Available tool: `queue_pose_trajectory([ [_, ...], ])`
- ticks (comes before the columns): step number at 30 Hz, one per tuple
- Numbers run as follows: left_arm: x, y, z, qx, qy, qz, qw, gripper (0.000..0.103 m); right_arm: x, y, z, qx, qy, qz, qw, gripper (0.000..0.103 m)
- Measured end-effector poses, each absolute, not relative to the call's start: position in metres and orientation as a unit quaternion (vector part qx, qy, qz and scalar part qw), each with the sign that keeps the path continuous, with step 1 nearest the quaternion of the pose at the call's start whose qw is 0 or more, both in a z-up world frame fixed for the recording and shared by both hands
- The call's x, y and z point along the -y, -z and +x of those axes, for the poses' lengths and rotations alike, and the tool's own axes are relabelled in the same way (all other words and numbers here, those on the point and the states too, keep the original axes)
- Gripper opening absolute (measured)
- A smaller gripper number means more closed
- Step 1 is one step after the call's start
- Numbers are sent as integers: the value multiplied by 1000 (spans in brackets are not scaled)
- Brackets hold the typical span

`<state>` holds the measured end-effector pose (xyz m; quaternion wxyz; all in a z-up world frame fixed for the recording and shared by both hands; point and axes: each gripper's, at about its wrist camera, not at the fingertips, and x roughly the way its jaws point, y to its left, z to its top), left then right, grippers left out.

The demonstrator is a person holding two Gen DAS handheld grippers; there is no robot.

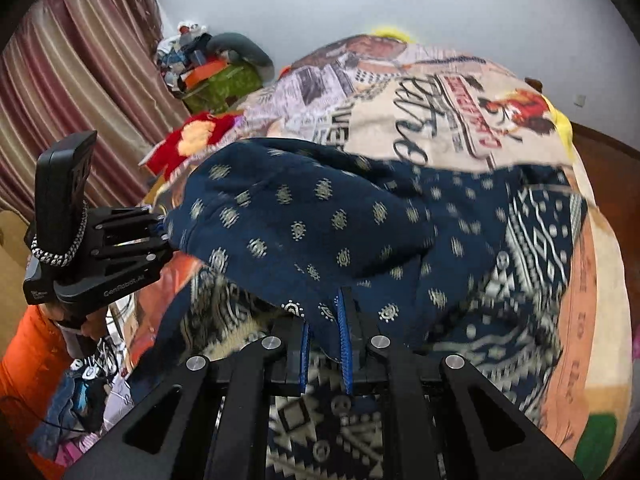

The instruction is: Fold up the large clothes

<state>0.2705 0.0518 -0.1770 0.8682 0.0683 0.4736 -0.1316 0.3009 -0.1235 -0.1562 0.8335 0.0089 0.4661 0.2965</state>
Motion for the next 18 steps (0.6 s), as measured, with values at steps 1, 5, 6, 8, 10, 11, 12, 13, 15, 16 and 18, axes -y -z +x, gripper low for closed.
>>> queue_pose_trajectory([
  [1, -52, 182, 267, -481, 133, 66, 864, 8, 125, 160, 298, -473, -294, 10, 830, 11],
  [5, -57, 203, 254, -508, 136, 55, 848, 10, 129, 172, 291, -500, -287, 4, 817, 11],
  [6, -59, 207, 252, -513, 135, 53, 846, 10, 130, 174, 290, -504, -285, 0, 816, 11],
  [8, -64, 212, 246, -519, 131, 48, 843, 10, 133, 176, 286, -509, -280, -7, 814, 11],
  [10, -71, 215, 242, -521, 126, 42, 843, 10, 139, 176, 283, -510, -276, -3, 814, 11],
  [11, -74, 215, 241, -522, 122, 39, 843, 10, 141, 176, 283, -511, -275, 0, 814, 11],
  [12, -80, 215, 240, -523, 116, 35, 843, 10, 143, 177, 282, -512, -273, 4, 814, 11],
  [13, -83, 214, 240, -523, 112, 33, 844, 10, 146, 176, 282, -512, -271, 8, 815, 11],
  [15, -96, 210, 241, -521, 96, 27, 848, 12, 150, 175, 281, -512, -266, 10, 817, 11],
  [16, -102, 207, 242, -517, 88, 23, 851, 15, 150, 174, 279, -512, -264, 8, 817, 11],
  [18, -113, 200, 245, -509, 75, 13, 857, 23, 151, 171, 278, -512, -260, 4, 819, 11],
])
